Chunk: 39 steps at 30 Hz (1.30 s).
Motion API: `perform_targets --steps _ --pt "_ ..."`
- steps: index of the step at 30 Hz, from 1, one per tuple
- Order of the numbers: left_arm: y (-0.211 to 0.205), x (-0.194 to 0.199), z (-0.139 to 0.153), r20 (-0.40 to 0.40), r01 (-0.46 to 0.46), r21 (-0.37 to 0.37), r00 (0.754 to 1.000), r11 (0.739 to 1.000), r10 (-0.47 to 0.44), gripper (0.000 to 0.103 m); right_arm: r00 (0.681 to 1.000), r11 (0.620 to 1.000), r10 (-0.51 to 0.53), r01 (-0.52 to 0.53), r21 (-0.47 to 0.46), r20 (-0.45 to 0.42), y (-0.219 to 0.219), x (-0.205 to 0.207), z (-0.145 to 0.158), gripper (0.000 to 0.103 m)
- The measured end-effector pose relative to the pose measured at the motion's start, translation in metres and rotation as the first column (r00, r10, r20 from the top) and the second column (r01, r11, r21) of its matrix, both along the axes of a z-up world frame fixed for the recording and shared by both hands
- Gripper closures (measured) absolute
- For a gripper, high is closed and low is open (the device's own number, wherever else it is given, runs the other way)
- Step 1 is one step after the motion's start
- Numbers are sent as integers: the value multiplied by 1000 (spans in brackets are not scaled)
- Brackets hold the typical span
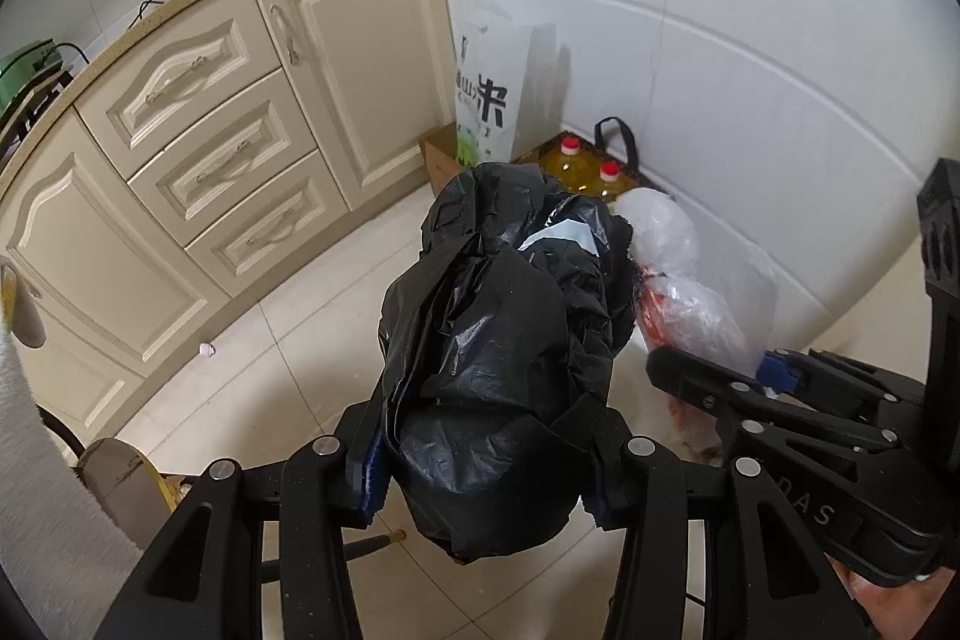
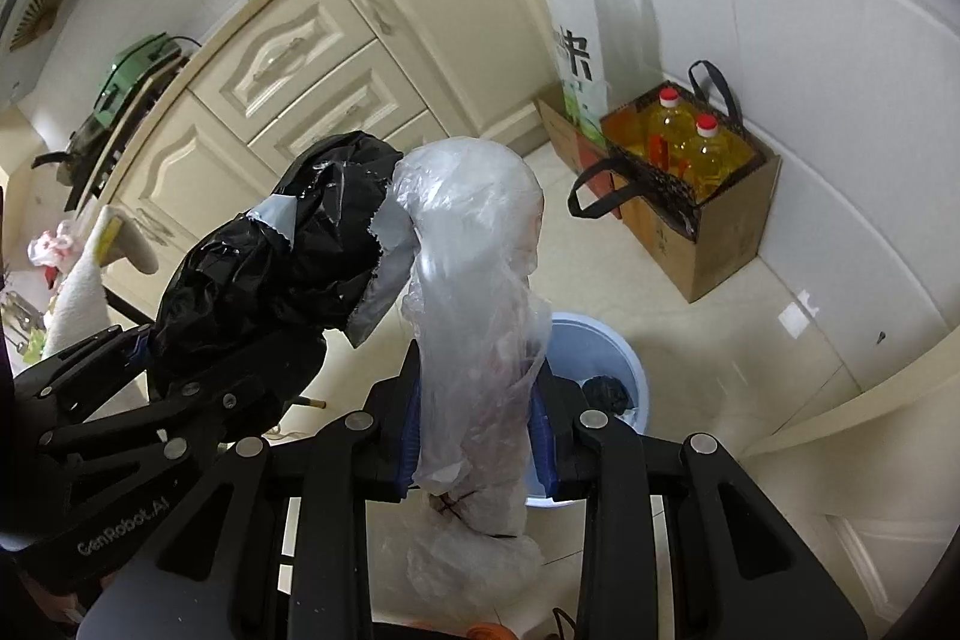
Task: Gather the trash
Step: 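Carry both bags over the blue bin and open both tools to drop them, then move both tools back over the table toward the remaining trash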
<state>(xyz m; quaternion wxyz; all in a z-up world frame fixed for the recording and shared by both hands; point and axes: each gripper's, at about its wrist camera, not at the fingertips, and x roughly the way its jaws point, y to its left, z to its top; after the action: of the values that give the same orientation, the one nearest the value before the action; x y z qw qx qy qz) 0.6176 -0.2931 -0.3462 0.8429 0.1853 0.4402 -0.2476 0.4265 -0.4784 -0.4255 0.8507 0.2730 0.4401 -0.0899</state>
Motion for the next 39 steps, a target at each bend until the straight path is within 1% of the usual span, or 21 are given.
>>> perform_targets --steps 1,2,3,4,5,6,9,12,16,19,21,24,25,26,28,29,34,36,39 --pt "-3 5 -4 -3 -4 5 1000 1000 4 57 1000 1000 -2 2 1 -1 0 1 -1 73" --pt "-8 17 -10 -5 -8 7 1000 1000 8 57 1000 1000 -4 4 3 1 -2 2 -3 76" --pt "-11 22 -14 -7 -10 9 1000 1000 10 57 1000 1000 -3 3 7 1 -3 4 -4 77" --pt "-12 24 -16 -10 -8 10 1000 1000 8 56 1000 1000 -1 1 9 3 -3 6 -5 80" --pt "-10 24 -18 -11 -8 11 1000 1000 8 55 1000 1000 1 -1 5 4 -3 7 -5 84" --pt "-13 27 -21 -11 -8 15 1000 1000 8 53 1000 1000 8 -8 2 3 -2 10 -6 86" --pt "-16 30 -26 -6 -20 30 1000 999 20 52 1000 1000 13 -13 2 1 -2 16 -9 86" --pt "-17 31 -28 -16 -22 27 1000 999 23 52 1000 1000 14 -14 9 5 0 17 -10 86" --pt "-16 30 -28 -12 -24 31 1000 999 24 51 1000 1000 12 -12 8 1 3 18 -11 85" --pt "-15 26 -25 -2 -28 32 1000 999 28 48 1000 1000 11 -11 8 -4 4 17 -11 85" --pt "-16 25 -25 5 -28 37 1000 999 28 48 1000 1000 9 -9 9 -3 4 16 -12 84" --pt "-16 23 -23 18 -28 38 999 999 28 40 1000 1000 4 -4 11 -5 3 15 -12 84" --pt "-15 21 -21 25 -28 35 999 999 27 33 1000 1000 2 -2 11 -5 3 15 -11 84" --pt "-15 19 -19 37 -30 33 999 999 29 24 1000 1000 1 -1 9 -4 3 14 -11 84" --pt "-14 14 -15 83 -38 26 996 999 36 15 1000 1000 -3 3 10 2 3 13 -8 84" --pt "-13 13 -14 96 -40 24 995 999 38 13 1000 1000 -6 6 10 7 3 12 -6 84" --pt "-9 3 -13 102 -49 25 994 998 46 12 1000 1000 -7 7 8 17 5 8 3 84" --pt "-5 -6 -8 110 -51 24 993 998 48 12 1000 1000 -6 6 8 20 7 6 8 84" --pt "2 -17 7 120 -61 11 991 998 59 12 1000 1000 2 -2 -1 31 13 4 19 84"
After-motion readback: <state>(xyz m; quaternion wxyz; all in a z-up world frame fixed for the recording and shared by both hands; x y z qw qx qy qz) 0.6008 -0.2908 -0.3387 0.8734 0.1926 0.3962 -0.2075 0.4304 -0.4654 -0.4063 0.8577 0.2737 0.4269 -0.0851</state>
